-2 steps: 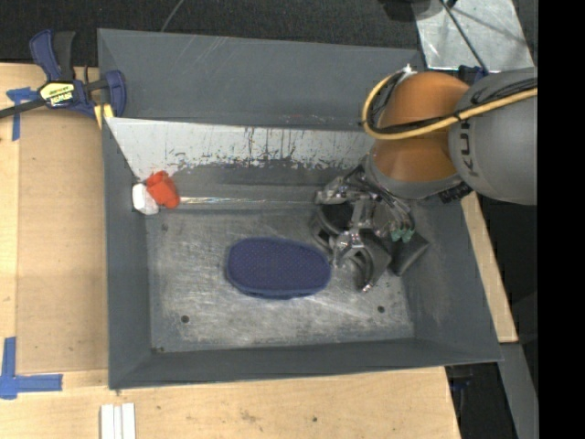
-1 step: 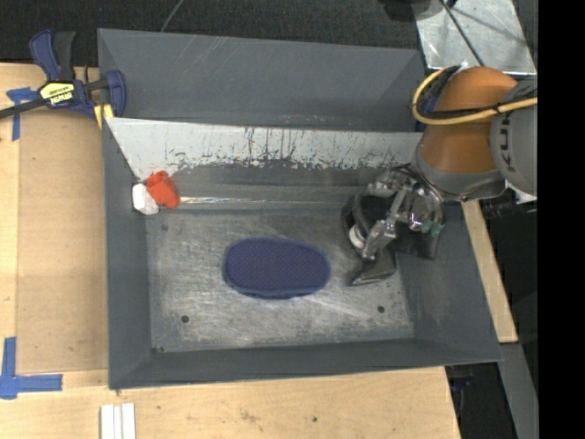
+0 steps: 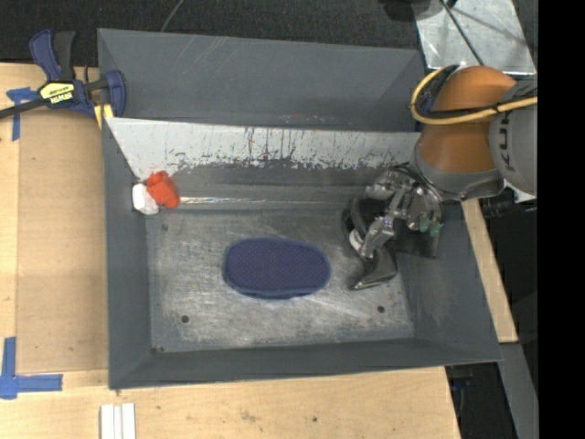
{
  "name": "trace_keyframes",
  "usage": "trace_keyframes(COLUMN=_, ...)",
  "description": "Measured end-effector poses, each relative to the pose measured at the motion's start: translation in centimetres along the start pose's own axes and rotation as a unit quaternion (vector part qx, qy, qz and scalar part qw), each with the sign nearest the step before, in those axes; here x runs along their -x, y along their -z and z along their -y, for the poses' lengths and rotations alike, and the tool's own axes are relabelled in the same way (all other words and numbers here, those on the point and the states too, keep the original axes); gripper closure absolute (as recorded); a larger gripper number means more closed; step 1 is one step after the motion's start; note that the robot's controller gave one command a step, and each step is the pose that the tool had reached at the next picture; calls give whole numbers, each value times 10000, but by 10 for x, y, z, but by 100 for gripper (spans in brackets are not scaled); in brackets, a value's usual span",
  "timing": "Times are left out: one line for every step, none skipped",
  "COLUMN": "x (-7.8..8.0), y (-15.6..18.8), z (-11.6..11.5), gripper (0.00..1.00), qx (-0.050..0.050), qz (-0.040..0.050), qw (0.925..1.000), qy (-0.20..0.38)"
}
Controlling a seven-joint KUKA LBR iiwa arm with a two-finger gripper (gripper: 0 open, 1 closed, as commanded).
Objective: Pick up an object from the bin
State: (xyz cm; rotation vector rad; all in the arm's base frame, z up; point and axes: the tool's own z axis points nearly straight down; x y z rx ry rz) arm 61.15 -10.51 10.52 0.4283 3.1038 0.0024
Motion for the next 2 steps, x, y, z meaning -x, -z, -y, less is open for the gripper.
trace_keyframes(x=6, y=-7, z=-6, gripper=100, qx=3, qz=-4, qw=9995, qy=325)
trace_keyframes(x=-46, y=121, z=7, gripper=100, qx=-6, qz=-30, qw=9776, qy=2105)
